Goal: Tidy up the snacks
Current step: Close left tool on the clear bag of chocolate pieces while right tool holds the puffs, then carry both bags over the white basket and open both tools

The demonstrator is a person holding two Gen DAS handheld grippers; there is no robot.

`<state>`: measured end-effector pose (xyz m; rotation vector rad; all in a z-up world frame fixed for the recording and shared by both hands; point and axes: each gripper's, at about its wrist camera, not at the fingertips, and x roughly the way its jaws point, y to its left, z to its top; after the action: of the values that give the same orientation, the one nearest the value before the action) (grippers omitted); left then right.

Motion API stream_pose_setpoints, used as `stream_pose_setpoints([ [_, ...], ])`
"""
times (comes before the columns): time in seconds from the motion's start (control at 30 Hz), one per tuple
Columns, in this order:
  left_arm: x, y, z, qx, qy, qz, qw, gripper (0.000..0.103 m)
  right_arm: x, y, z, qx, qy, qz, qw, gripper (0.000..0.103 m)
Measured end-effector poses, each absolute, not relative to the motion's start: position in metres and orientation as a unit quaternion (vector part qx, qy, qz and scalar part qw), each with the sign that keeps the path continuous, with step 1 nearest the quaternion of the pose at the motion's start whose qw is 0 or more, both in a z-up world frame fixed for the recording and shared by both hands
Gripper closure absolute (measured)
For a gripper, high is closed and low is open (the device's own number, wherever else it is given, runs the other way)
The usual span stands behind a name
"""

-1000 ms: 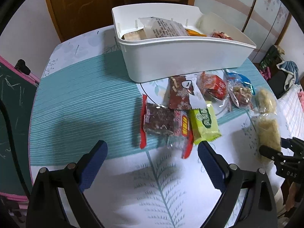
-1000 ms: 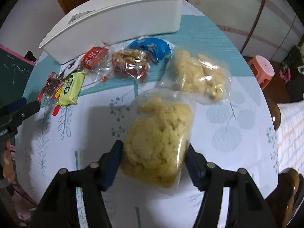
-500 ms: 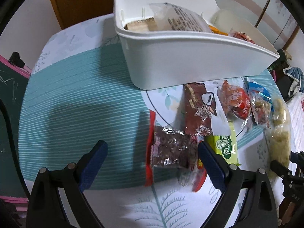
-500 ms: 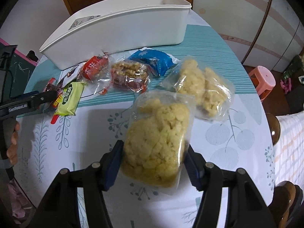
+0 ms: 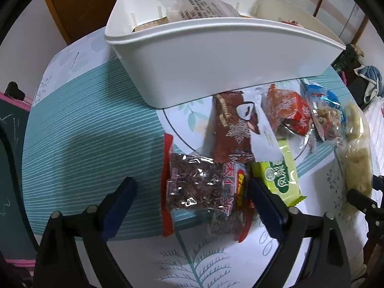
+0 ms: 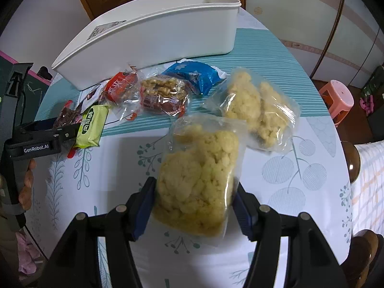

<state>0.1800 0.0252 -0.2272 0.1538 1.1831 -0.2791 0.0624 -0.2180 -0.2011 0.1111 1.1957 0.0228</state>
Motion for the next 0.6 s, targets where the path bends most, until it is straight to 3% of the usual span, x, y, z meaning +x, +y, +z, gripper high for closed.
stream_pose_setpoints([
  [0.03, 0.176, 0.023, -0.225, 0.075, 0.553, -0.137, 0.818, 0.019, 0.062, -0.218, -0.201, 0.052, 0.563, 0.011, 0.825, 0.042],
  [0.1, 0.169, 0.015, -0.221, 0.083, 0.547, -0.150, 0.819, 0.043, 0.062, -0.218, -0.201, 0.054, 0.562, 0.011, 0.825, 0.042],
  [0.17, 0.167, 0.012, -0.217, 0.089, 0.546, -0.150, 0.819, 0.053, 0.062, -0.218, -0.201, 0.053, 0.561, 0.011, 0.826, 0.042],
  [0.33, 0.163, 0.013, -0.215, 0.082, 0.547, -0.142, 0.821, 0.060, 0.062, -0.218, -0.200, 0.053, 0.559, 0.012, 0.827, 0.042],
  [0.6, 0.127, 0.031, -0.204, 0.057, 0.544, -0.124, 0.828, 0.062, 0.055, -0.217, -0.199, 0.056, 0.556, 0.020, 0.829, 0.042],
])
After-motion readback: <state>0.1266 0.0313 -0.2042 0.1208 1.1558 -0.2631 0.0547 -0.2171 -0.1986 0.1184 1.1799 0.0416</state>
